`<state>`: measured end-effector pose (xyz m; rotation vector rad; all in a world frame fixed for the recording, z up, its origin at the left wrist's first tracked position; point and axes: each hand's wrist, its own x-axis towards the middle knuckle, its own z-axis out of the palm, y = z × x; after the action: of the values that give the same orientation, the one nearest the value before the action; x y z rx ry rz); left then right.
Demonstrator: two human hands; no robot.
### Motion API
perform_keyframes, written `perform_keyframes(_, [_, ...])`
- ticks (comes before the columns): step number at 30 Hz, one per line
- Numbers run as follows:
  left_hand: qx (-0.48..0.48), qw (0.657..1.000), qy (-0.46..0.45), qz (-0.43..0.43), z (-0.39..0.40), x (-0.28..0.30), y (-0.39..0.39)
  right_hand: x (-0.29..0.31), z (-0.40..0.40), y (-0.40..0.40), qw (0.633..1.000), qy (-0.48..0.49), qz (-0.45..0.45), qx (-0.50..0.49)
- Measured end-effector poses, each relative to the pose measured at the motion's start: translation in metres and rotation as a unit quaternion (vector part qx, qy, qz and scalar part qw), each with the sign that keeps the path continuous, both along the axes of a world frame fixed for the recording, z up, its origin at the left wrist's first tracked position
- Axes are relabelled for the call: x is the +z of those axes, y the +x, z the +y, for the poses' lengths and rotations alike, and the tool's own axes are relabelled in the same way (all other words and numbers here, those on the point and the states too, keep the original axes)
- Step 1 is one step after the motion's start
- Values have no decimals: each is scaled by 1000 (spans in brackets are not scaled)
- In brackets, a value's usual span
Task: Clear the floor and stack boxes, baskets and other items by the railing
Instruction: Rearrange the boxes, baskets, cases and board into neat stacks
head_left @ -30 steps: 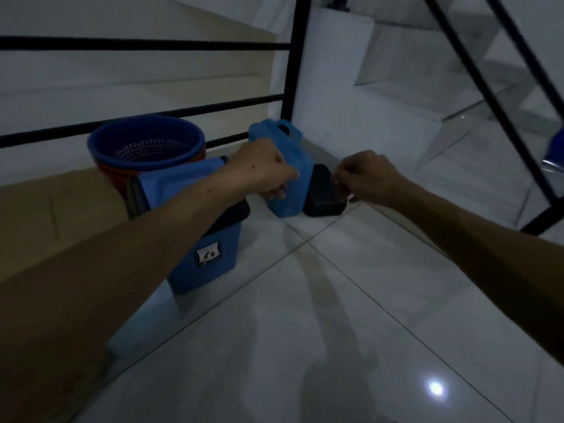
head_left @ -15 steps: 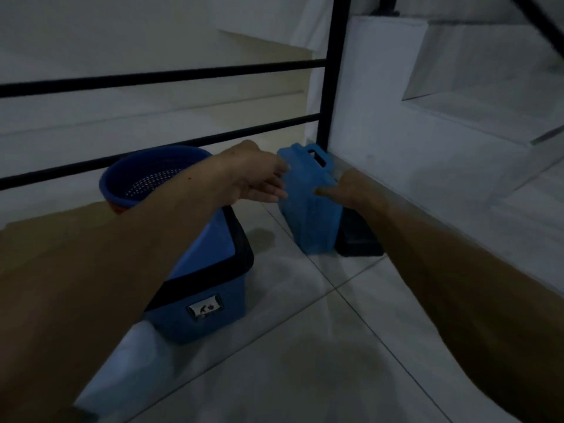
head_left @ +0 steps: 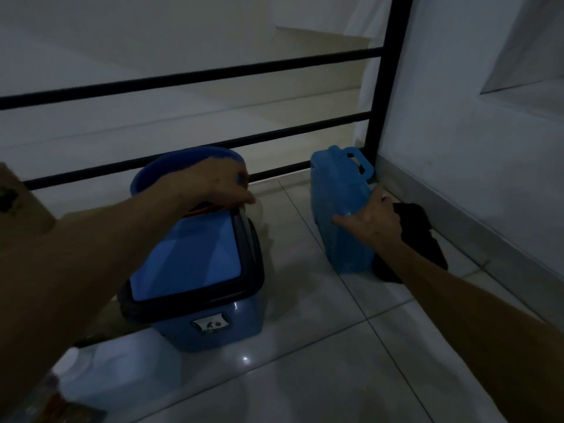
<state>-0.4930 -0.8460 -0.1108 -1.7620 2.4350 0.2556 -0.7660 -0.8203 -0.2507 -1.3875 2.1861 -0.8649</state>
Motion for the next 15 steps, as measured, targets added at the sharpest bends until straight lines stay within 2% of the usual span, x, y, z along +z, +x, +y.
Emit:
perform_keyframes(2, [25, 997, 62, -29, -3, -7, 5, 0, 2, 3, 1000, 17, 18, 12])
perform_keyframes(4, [45, 994, 101, -21, -7, -12, 10, -2, 7, 9, 999, 23, 38, 24])
perform_keyframes(11, [39, 990, 127, 52, -8, -20, 32, -6, 32, 53, 994, 5, 84, 77])
perform_keyframes(15, [32, 989, 125, 70, -8, -25, 35, -7, 38, 71, 994, -12, 63, 94])
